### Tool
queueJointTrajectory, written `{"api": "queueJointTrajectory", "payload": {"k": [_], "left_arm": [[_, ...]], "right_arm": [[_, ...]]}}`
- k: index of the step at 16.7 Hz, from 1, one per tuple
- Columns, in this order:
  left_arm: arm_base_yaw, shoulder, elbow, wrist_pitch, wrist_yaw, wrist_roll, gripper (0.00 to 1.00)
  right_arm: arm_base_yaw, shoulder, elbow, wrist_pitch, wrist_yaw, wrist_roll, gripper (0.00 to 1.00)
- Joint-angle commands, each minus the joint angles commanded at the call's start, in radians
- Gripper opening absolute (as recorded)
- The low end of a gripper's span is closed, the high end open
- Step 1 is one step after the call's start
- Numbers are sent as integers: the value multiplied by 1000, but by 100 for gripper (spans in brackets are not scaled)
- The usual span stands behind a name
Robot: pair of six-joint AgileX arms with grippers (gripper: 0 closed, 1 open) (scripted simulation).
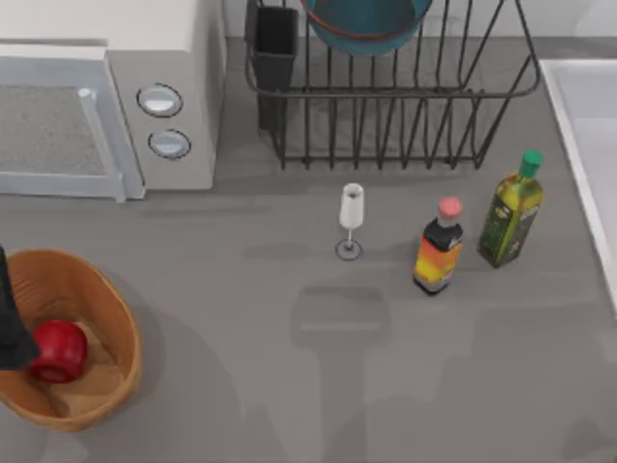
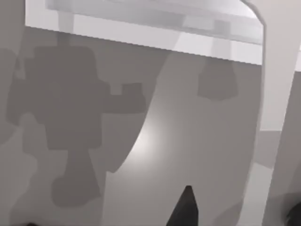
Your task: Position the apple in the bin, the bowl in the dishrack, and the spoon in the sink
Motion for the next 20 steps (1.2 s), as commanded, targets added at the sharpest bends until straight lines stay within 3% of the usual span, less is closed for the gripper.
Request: {"api": "queueJointTrajectory", "payload": {"k": [12,16,20], "left_arm": [[0,0,0,0,0,0,100],[0,0,0,0,0,0,100],[0,0,0,0,0,0,100]], "right_arm": [[153,860,1274,-335,16,145,0],[194,1069,1539,-418,33,190,0],[211,1161,1639,-454,42,212,0]]}}
